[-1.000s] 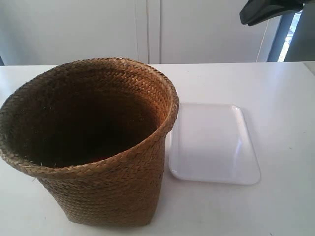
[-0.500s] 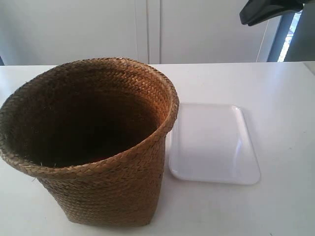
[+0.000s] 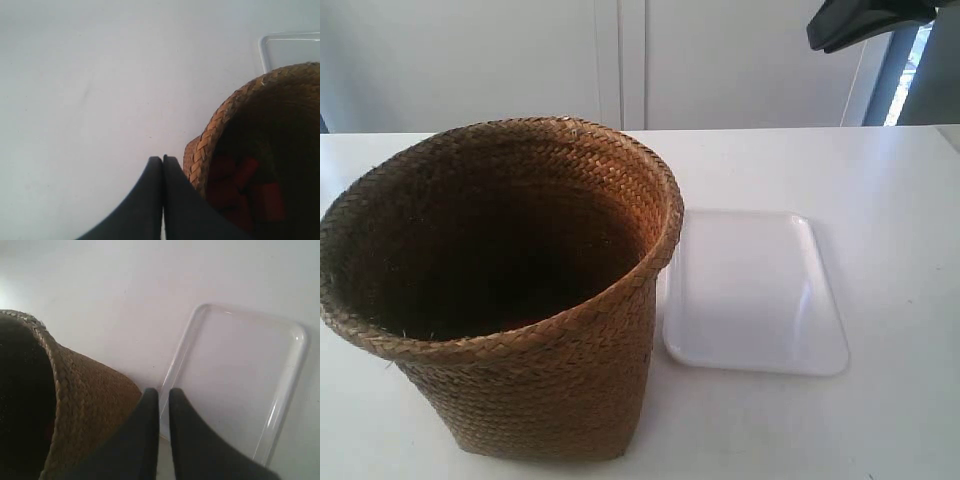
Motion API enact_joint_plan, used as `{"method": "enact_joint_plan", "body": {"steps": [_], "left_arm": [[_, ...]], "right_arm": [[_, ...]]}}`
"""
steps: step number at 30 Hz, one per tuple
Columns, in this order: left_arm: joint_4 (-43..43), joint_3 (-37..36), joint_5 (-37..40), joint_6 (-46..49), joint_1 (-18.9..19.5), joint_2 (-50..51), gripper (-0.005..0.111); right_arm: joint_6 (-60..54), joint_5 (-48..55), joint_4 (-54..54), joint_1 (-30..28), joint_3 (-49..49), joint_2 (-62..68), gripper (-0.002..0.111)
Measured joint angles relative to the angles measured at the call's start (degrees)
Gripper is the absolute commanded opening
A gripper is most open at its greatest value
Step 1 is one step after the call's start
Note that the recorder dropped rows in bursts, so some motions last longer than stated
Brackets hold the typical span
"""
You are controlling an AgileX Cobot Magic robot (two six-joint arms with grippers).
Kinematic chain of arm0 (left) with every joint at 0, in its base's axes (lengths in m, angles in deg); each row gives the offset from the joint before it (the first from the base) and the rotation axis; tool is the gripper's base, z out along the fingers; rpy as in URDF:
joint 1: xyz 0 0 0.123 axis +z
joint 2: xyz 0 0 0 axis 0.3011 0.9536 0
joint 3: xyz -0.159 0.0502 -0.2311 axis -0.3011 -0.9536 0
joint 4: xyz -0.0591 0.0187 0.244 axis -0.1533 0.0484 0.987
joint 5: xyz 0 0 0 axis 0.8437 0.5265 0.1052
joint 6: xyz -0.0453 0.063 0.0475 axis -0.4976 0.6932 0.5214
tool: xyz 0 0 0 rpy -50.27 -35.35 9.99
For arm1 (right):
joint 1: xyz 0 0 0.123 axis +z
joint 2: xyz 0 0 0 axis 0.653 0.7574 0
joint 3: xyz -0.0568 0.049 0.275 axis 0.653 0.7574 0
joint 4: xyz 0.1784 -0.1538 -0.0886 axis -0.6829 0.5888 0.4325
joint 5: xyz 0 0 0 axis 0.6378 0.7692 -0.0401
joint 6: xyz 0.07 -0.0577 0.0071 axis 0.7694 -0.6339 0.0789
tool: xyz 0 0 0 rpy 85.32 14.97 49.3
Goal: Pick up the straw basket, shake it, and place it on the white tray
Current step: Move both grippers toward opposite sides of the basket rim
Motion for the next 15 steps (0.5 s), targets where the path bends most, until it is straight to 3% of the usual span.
{"method": "enact_joint_plan", "body": {"steps": [10,15], "left_arm": [[0.0,0.0,-2.1,0.0,0.0,0.0,0.000],[-0.8,0.0,2.1,3.6,0.0,0.0,0.000]], "right_arm": [[3.2,-3.6,-1.3,0.0,-0.1,0.0,0.008],[2.5,-0.8,-5.5,0.0,-0.1,1.2,0.011]]}}
